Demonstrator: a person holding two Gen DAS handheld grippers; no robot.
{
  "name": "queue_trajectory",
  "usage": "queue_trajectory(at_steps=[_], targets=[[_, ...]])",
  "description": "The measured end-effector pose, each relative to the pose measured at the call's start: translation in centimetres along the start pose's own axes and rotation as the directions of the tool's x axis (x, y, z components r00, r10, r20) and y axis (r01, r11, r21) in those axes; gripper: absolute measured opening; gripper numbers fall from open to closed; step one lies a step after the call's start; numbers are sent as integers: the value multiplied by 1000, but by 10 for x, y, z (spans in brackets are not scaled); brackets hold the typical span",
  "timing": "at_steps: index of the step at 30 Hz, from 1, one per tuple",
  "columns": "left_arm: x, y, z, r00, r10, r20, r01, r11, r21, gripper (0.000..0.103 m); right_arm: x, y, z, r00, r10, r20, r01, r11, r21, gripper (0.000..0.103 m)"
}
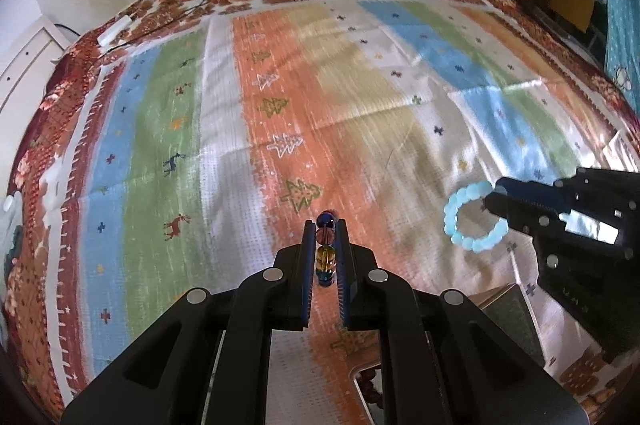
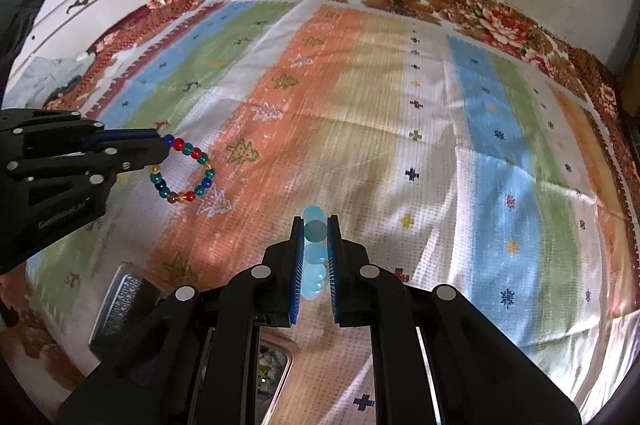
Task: Organize jewelry
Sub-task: 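Lift both held bracelets and carry them over the silver tin, then open both tools to drop the bracelets into the tin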
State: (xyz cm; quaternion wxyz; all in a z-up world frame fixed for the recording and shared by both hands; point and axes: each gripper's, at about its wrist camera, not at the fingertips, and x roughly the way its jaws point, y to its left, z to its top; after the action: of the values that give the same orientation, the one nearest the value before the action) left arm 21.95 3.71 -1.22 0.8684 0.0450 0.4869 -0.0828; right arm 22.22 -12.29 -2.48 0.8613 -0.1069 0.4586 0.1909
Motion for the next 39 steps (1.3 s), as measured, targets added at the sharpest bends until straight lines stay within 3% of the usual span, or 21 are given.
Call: queue_trajectory(at_steps=[20, 32, 39], targets=[[-39, -11, -15, 997, -51, 60, 52, 999, -10, 9, -47, 4, -6, 996, 52, 70, -54, 998, 23, 12], [-56, -23, -30, 996, 1, 92, -1, 1000, 9, 9, -60, 11, -19, 993, 82, 81, -84, 996, 25, 12], [-68, -27, -41, 994, -20, 112, 21, 1000, -7, 9, -71, 14, -28, 990, 102, 99, -105, 994, 25, 12]])
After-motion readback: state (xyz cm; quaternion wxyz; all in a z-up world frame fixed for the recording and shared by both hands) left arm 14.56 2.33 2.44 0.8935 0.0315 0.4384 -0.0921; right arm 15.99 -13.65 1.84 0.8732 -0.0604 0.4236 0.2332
